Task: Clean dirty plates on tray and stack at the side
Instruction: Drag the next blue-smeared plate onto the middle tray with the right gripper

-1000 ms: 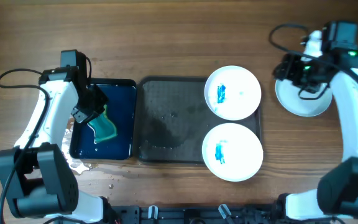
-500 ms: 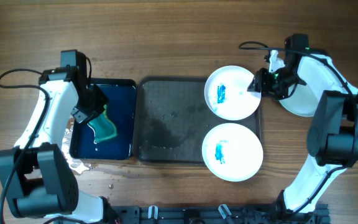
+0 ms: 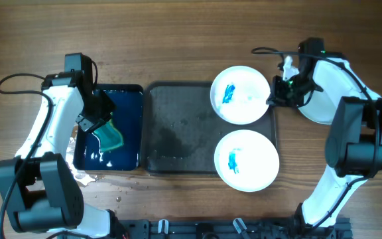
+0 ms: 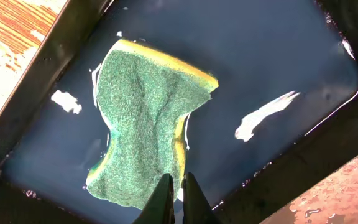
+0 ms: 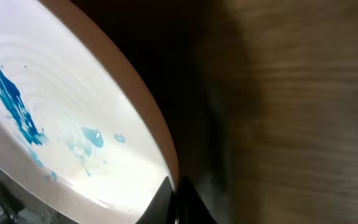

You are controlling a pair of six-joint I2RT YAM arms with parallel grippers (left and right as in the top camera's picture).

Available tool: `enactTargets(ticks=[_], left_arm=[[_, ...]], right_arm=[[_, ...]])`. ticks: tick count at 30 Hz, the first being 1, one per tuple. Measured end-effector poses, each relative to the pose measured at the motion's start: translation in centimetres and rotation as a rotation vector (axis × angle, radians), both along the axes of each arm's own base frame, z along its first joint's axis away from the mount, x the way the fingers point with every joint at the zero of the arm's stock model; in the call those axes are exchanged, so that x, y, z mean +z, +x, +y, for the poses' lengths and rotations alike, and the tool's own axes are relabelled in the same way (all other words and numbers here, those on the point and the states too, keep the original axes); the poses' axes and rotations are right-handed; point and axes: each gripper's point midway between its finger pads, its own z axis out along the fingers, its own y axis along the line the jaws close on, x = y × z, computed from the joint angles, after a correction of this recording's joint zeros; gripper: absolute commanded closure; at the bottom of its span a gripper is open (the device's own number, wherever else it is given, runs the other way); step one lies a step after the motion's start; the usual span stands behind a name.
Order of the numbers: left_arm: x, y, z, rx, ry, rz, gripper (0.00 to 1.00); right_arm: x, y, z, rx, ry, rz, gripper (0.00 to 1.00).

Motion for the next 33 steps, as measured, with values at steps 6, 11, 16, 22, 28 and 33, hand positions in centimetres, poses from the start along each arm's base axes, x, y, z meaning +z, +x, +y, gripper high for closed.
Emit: enactTargets(ticks=[6,11,16,22,28,33], left_arm=[[0.0,0.0,0.0,0.0,0.0,0.0,0.96],[0.0,0.0,-0.3,-0.011,-0.008,-0.002,0.96],[0.0,0.3,-2.2,-0.07,-0.029,-0.01,0.73],[-0.1,-1.2,-2.4,-0.103,-0.002,0.054,0.41],[-0.1,-1.8,-0.3,-0.066,0.036,0.077,0.51],[-1.4,-1.5,-0.2,-0.072,0.035,0.103,0.52]], right_arm=[[0.0,-3.1,9.2,0.238,-0.001,0.037,0.95],[0.0,-3.9,14.0,0.305,0.004,0.002,0.95],[0.0,-3.6,14.4,0.285,0.007,-0.008,0.95],[0.0,-3.6,14.4,0.28,0.007,-0.006,0.95],[0.0,-3.4,14.4,0.28,0.008,-0.012,0.96],[0.0,-3.2,14.5,0.28,0.01,-0.023,0.95]])
